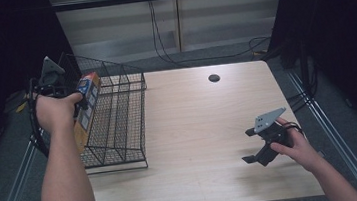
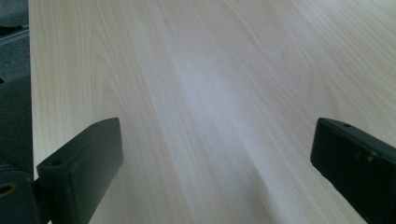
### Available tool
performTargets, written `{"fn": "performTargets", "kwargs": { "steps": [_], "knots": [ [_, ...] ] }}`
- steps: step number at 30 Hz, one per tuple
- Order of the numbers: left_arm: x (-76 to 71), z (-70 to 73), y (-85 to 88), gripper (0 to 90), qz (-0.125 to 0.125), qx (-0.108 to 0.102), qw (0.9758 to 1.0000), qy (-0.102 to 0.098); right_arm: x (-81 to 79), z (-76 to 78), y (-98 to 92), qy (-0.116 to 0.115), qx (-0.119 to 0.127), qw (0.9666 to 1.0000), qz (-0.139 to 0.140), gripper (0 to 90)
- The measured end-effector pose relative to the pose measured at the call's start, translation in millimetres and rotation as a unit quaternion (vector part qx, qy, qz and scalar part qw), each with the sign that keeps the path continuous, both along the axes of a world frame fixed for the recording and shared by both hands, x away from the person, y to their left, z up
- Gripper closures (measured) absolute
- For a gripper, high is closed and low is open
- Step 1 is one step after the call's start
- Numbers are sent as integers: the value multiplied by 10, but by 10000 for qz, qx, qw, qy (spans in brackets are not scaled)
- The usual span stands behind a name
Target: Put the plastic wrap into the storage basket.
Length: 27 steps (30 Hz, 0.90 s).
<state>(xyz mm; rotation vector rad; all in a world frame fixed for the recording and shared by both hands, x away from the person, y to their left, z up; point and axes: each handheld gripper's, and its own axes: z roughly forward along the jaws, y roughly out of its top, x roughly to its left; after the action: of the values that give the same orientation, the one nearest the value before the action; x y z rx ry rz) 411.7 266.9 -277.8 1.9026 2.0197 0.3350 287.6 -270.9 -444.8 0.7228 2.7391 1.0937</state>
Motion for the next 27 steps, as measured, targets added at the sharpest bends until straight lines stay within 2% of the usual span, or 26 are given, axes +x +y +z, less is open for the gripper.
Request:
{"fn": "performTargets", "kwargs": {
  "steps": [9, 11, 12, 15, 16, 17, 20, 22, 24, 26, 27],
  "knots": [
    [4, -11, 9, 408, 80, -34, 10000, -3, 0, -9, -13, 14, 7, 10000, 17, 24],
    [3, 33, 11, 384, 101, 31, 9999, -126, -12, -1, -26, 8, -7, 10000, -33, 23],
    [-9, 97, 8, 385, 45, 22, 9998, -216, -13, -2, -27, 15, 14, 10000, -35, 24],
    [-19, 165, -27, 346, -56, -23, 9996, -269, -12, -2, -33, 4, 15, 10000, -45, 23],
    [-19, 165, -27, 337, -56, -23, 9996, -269, -12, -2, -33, 4, 15, 10000, -45, 23],
    [-18, 166, -59, 337, -54, -129, 9995, -266, -14, -2, -31, 6, 7, 10000, -39, 24],
    [-11, 145, -147, 294, -233, -188, 9991, -306, -27, 0, -29, -3, 2, 10000, -42, 24],
    [-8, 132, -195, 270, -336, -305, 9986, -265, -29, 7, -27, -19, -13, 10000, -40, 24],
    [-2, 141, -250, 259, -414, -305, 9982, -298, -30, 12, -23, -4, 19, 10000, -50, 23],
    [0, 167, -299, 234, -522, -357, 9970, -456, -21, 11, -24, -14, 31, 10000, -40, 24],
    [3, 172, -334, 227, -591, -368, 9965, -467, -18, 9, -24, -23, 33, 10000, -45, 23]
  ]
}}
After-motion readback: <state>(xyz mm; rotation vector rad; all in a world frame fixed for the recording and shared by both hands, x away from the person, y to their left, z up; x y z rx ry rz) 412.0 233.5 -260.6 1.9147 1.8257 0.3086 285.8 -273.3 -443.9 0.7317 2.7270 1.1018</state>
